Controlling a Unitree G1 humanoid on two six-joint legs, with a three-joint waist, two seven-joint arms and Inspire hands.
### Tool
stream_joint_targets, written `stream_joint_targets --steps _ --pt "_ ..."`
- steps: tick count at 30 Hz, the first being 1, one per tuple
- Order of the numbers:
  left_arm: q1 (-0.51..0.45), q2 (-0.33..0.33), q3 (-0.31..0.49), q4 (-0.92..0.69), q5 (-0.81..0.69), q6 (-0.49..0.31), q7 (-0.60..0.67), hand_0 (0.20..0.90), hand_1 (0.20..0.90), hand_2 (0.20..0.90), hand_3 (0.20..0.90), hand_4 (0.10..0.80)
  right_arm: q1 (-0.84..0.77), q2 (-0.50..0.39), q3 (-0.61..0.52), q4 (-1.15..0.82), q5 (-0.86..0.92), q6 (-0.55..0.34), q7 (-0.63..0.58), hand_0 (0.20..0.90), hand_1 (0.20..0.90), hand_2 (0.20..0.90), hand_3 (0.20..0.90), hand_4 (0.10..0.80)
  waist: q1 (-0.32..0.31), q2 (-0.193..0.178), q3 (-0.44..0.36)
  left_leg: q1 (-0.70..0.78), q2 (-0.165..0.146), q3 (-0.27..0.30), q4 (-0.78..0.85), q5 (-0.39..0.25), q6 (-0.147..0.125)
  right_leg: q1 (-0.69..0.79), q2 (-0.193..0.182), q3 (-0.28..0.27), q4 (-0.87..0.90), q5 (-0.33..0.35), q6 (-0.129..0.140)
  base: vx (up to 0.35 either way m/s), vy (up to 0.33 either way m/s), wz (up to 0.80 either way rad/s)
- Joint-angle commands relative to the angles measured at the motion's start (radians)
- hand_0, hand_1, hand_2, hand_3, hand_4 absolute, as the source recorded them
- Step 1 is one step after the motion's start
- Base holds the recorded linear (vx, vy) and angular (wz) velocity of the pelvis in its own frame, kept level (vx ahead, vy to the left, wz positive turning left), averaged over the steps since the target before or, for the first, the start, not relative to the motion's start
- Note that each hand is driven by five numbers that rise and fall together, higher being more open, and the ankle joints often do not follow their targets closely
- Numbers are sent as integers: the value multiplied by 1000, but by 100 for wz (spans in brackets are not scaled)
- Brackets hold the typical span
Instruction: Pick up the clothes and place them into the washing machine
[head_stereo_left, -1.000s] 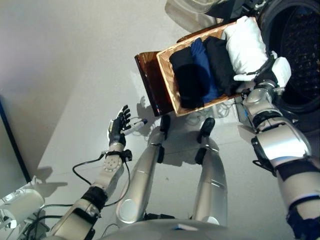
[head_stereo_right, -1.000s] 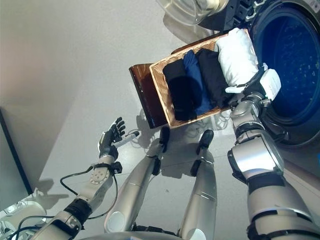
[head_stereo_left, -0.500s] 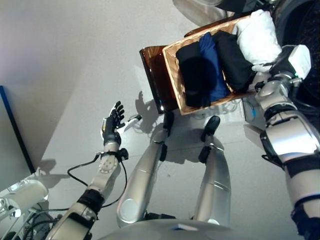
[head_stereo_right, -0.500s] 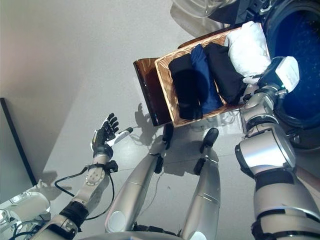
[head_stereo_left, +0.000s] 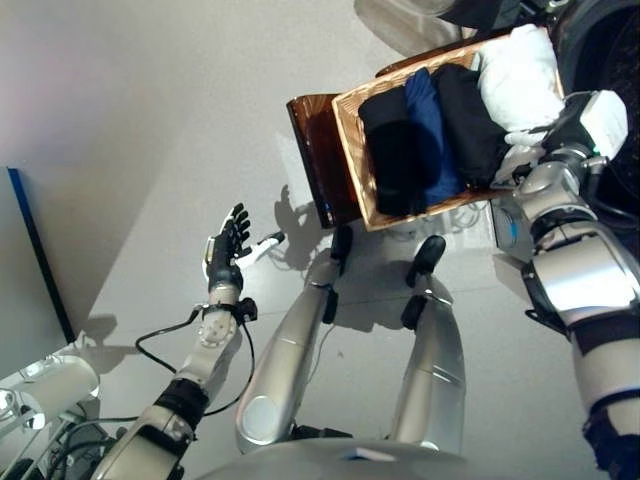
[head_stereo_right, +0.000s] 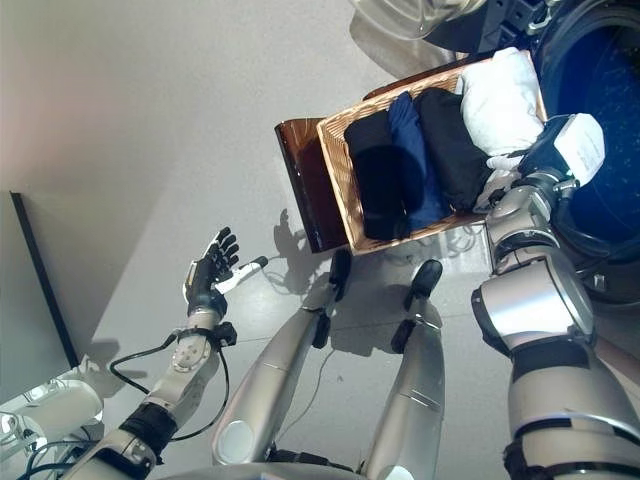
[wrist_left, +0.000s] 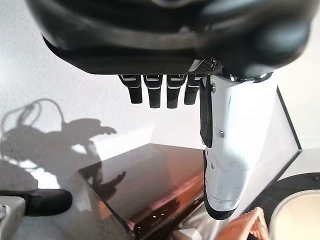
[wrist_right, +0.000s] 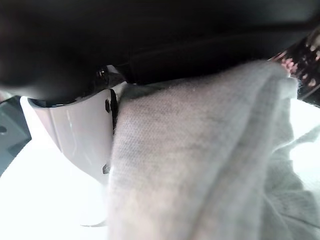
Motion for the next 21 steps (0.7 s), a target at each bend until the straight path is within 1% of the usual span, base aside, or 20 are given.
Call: stream_joint_targets --steps 1,5,9,10,11,12,13,16,21 --pt "51 59 40 -29 14 -64 16 900 900 900 900 800 -65 -31 48 -50 20 -44 -45 200 200 200 200 300 0 22 -36 35 -9 -43 -15 -96 -75 138 15 10 -31 -108 14 0 0 0" --pt "41 52 30 -4 13 -58 16 900 900 900 900 800 -49 -19 14 -59 60 -60 -52 200 200 200 200 300 -6 15 -38 63 -7 -44 -28 -93 -76 172 17 7 -54 -100 17 17 -4 -2" --pt "38 52 34 20 9 -56 11 900 900 900 900 800 3 12 -41 -101 132 -91 -44 200 200 200 200 300 -16 0 -42 121 -1 -42 -60 -86 -80 233 21 1 -95 -86 23 34 0 -6" --pt "33 45 35 52 6 -53 8 900 900 900 900 800 31 35 -67 -122 172 -104 -37 200 200 200 200 300 -24 -12 -50 150 3 -36 -86 -54 -76 272 21 -7 -141 -45 21 70 -13 -3" --pt "34 45 35 53 5 -53 8 900 900 900 900 800 32 36 -66 -122 172 -104 -37 200 200 200 200 300 -23 -13 -53 165 4 -43 -85 -84 -80 283 24 1 -134 -73 28 -19 5 -6" --pt "33 41 36 57 3 -52 5 900 900 900 900 800 48 53 -81 -136 187 -113 -34 200 200 200 200 300 -27 -19 -56 171 4 -35 -98 -52 -77 299 20 -7 -163 -35 24 45 -3 -4" --pt "37 41 41 58 0 -51 -3 900 900 900 900 800 81 76 -93 -161 204 -122 -21 200 200 200 200 300 -28 -29 -58 195 2 -34 -107 -50 -76 333 20 -10 -189 -25 28 -55 17 -4" --pt "36 40 50 72 -3 -46 -13 900 900 900 900 800 95 95 -100 -161 227 -121 5 200 200 200 200 300 -28 -38 -62 215 3 -32 -119 -48 -76 360 21 -8 -215 -16 30 0 -12 -6" --pt "43 37 53 84 -14 -44 -24 900 900 900 900 800 100 104 -123 -138 263 -132 7 200 200 200 200 300 -20 -38 -71 229 1 -36 -128 -42 -76 381 19 -15 -240 -7 29 -12 -13 -4"
